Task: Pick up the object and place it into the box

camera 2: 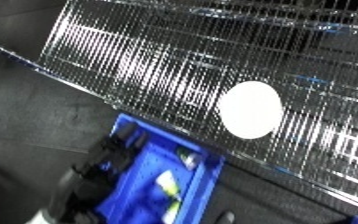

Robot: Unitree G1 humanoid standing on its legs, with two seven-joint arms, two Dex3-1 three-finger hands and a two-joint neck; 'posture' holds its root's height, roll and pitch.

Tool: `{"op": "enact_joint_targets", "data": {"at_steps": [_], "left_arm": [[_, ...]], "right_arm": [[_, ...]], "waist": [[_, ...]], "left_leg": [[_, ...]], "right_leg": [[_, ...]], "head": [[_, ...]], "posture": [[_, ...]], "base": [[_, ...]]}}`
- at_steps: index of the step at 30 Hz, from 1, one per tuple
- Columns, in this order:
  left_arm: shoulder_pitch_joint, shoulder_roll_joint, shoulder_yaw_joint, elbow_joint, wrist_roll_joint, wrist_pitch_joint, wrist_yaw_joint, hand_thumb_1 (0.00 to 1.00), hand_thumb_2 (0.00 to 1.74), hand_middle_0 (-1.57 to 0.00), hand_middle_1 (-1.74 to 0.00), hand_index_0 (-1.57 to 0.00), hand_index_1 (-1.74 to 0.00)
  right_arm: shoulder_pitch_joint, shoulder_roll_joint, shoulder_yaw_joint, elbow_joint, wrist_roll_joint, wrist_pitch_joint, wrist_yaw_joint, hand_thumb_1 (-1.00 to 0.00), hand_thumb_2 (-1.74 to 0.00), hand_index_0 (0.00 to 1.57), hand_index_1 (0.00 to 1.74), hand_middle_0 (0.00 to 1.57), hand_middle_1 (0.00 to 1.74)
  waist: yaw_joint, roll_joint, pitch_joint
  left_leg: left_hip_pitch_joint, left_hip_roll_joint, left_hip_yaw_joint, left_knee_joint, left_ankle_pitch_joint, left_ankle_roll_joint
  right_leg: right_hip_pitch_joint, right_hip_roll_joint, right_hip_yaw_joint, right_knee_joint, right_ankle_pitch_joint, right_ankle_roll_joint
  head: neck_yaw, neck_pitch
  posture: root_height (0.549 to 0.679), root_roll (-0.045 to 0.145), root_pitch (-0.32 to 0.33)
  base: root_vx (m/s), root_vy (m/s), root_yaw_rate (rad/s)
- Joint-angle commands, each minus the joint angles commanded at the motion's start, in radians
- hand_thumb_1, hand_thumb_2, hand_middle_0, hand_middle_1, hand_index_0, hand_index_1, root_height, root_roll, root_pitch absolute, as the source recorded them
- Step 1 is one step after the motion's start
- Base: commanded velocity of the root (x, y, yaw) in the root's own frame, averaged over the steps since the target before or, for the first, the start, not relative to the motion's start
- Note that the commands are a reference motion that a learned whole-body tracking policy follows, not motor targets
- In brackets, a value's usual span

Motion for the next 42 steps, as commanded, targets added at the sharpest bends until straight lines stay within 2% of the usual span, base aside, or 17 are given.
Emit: {"op": "enact_joint_targets", "data": {"at_steps": [6, 12, 19, 24, 29, 36, 42], "left_arm": [[0.047, 0.006, 0.084, -0.103, -0.017, -0.005, -0.043, 0.00, 0.00, 0.00, 0.00, 0.00, 0.00], [0.061, -0.005, 0.139, -0.155, -0.040, -0.039, -0.042, 0.00, 0.00, 0.00, 0.00, 0.00, 0.00], [0.039, -0.025, 0.153, -0.165, 0.050, -0.054, 0.010, 0.00, 0.00, 0.00, 0.00, 0.00, 0.00], [-0.009, -0.038, 0.125, -0.134, 0.112, -0.027, 0.093, 0.00, 0.00, 0.00, 0.00, 0.00, 0.00], [-0.081, -0.060, 0.073, -0.070, 0.162, -0.012, 0.183, 0.00, 0.00, 0.00, 0.00, 0.00, 0.00], [-0.211, -0.091, -0.008, 0.049, 0.218, -0.029, 0.261, 0.00, 0.00, 0.00, 0.00, 0.00, 0.00], [-0.299, -0.119, -0.047, 0.161, 0.212, -0.041, 0.322, 0.00, 0.00, 0.00, 0.00, 0.00, 0.00]], "right_arm": [[0.019, 0.007, -0.021, 0.005, 0.017, -0.004, 0.005, 0.00, 0.00, 0.00, 0.00, 0.00, 0.00], [0.028, 0.016, -0.032, 0.015, 0.026, -0.011, 0.015, 0.00, 0.00, 0.00, 0.00, 0.00, 0.00], [0.021, 0.025, -0.028, 0.016, 0.028, -0.005, 0.020, 0.00, 0.00, 0.00, 0.00, 0.00, 0.00], [0.010, 0.023, -0.014, 0.013, 0.020, 0.006, 0.026, 0.00, 0.00, 0.00, 0.00, 0.00, 0.00], [-0.007, 0.016, 0.006, 0.017, 0.006, 0.025, 0.040, 0.00, 0.00, 0.00, 0.00, 0.00, 0.00], [-0.048, 0.011, 0.041, 0.028, -0.022, 0.053, 0.065, 0.00, 0.00, 0.00, 0.00, 0.00, 0.00], [-0.080, 0.012, 0.073, 0.023, -0.045, 0.069, 0.069, 0.00, 0.00, 0.00, 0.00, 0.00, 0.00]], "waist": [[0.025, 0.001, 0.000], [0.034, -0.004, 0.000], [0.027, -0.019, 0.000], [0.006, -0.029, 0.000], [-0.025, -0.043, 0.000], [-0.072, -0.066, 0.000], [-0.107, -0.080, 0.000]], "left_leg": [[0.003, -0.013, -0.013, 0.000, -0.004, -0.0007], [0.006, -0.017, -0.021, -0.002, -0.004, -0.0020], [0.006, -0.017, -0.021, 0.015, -0.013, -0.0002], [0.000, -0.011, -0.013, 0.038, -0.021, 0.0027], [-0.008, -0.001, 0.003, 0.061, -0.030, 0.0080], [-0.019, 0.020, 0.025, 0.092, -0.039, 0.0121], [-0.034, 0.036, 0.042, 0.125, -0.050, 0.0146]], "right_leg": [[0.012, -0.0030, -0.016, 0.003, -0.006, -0.0025], [0.017, -0.0032, -0.022, 0.005, -0.009, -0.0046], [0.018, 0.0013, -0.018, 0.015, -0.011, -0.0061], [0.006, 0.0109, -0.001, 0.026, -0.010, -0.0052], [-0.007, 0.0253, 0.024, 0.035, -0.010, -0.0072], [-0.031, 0.0439, 0.056, 0.052, -0.009, -0.0084], [-0.056, 0.0575, 0.079, 0.070, -0.008, -0.0091]], "head": [[0.048, -0.013], [0.079, -0.016], [0.089, -0.006], [0.062, 0.005], [0.012, 0.027], [-0.093, 0.081], [-0.147, 0.119]], "posture": [[0.644, 0.034, 0.096], [0.643, 0.032, 0.094], [0.642, 0.029, 0.086], [0.640, 0.027, 0.082], [0.638, 0.025, 0.079], [0.634, 0.020, 0.074], [0.631, 0.017, 0.074]], "base": [[0.041, -0.043, 0.099], [0.032, -0.030, 0.037], [0.031, -0.022, -0.040], [0.019, 0.013, -0.146], [0.010, 0.039, -0.199], [0.006, 0.038, -0.213], [0.002, 0.046, -0.185]]}}
